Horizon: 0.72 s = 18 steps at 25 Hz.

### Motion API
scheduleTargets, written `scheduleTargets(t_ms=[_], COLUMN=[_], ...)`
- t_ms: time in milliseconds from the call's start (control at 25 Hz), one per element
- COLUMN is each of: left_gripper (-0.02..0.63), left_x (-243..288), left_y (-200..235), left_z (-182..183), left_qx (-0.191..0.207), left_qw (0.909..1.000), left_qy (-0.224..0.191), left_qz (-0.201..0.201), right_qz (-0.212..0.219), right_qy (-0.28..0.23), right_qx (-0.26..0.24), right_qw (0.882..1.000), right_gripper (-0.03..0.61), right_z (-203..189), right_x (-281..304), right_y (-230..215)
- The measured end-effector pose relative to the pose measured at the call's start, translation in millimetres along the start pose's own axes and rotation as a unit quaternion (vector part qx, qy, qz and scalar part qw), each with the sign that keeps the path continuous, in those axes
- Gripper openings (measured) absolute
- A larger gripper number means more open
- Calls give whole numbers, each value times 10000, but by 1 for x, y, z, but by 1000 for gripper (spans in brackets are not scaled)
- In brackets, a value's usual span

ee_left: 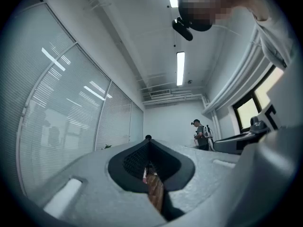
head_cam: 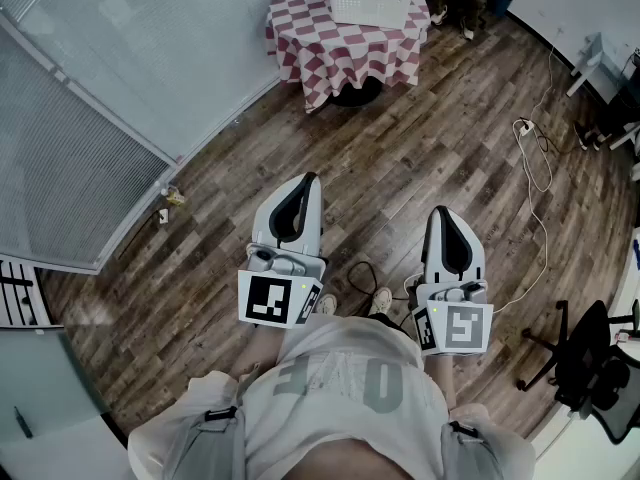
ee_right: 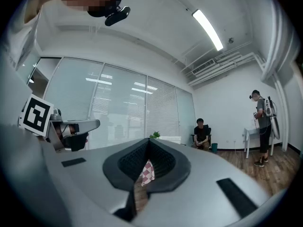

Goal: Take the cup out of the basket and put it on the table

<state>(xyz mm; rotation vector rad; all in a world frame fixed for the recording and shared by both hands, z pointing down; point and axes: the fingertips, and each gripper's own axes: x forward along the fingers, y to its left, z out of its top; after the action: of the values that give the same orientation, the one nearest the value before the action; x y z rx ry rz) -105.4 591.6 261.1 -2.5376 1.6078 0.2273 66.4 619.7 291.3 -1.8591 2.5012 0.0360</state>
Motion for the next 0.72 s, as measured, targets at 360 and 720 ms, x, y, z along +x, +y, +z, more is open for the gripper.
scheduleTargets(t_ms=[360, 720], left_gripper=[5, 5], left_x=[20, 56], left_y=[-7, -43], left_z=[-10, -28], left_qx=[-18, -18], left_qw=[10000, 9999], left_qy=[38, 86], left_qz=[26, 63], right_qz=[60, 161], right_qy=[-141, -84], right_qx=[125, 134], right_qw=[9998, 9997], right_gripper=[9, 9], right_z=[-2, -13], right_x=[12, 13], right_y=[-16, -68])
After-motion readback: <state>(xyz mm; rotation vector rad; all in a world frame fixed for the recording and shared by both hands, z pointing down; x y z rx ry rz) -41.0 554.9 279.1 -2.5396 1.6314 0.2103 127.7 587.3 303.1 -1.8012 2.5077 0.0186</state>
